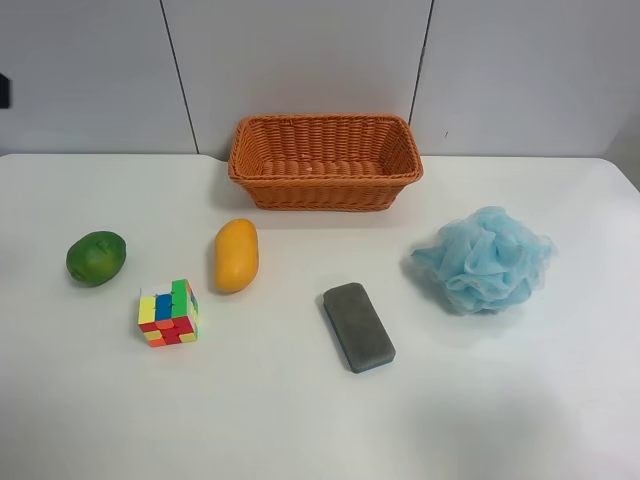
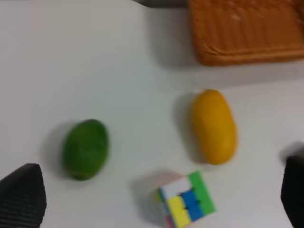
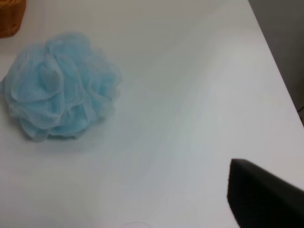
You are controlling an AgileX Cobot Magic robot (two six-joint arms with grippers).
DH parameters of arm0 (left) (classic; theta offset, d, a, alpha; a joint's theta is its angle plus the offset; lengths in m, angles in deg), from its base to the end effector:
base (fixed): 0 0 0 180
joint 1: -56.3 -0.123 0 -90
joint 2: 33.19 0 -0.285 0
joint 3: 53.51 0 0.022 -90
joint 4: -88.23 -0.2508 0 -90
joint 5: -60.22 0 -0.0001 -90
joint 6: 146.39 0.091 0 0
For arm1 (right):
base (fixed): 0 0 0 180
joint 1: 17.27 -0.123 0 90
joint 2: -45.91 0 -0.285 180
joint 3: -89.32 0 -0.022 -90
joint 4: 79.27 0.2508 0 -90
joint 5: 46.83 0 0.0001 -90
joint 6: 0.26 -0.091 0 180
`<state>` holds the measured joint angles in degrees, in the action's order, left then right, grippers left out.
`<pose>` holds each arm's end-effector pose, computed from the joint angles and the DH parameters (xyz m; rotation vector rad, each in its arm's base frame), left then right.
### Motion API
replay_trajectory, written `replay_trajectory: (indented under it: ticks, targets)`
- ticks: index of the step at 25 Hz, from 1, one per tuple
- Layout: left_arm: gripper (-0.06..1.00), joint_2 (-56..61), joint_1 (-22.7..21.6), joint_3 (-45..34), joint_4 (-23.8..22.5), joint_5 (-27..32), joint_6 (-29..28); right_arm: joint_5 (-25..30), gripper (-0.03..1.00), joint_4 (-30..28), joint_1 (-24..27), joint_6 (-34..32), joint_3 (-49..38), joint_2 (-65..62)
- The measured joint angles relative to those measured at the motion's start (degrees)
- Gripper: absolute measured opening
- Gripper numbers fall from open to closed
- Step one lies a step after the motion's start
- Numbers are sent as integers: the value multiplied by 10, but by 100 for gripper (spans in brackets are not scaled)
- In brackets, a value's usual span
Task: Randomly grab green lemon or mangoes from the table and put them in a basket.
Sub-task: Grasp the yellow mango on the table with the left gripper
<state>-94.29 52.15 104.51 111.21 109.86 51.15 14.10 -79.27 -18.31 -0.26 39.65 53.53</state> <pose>0.1762 -0.0144 0.3682 0.1196 2.2497 -0.2841 -0.0032 -0.0001 0.2717 -0.0187 2.0633 0.0112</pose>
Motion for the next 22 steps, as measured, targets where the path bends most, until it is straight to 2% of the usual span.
replay_trajectory:
  ticks: [3,11,16,22]
  targets:
    - [99,-66,58,0,27,-22,17,0,99,0,0,0,0,0]
    - [99,-249,203,0,36,-134,12,0,99,0,0,0,0,0]
    - [99,-356,244,0,42,-213,12,0,99,0,0,0,0,0]
    - [99,-447,247,0,42,-290,12,0,99,0,0,-3,0,0]
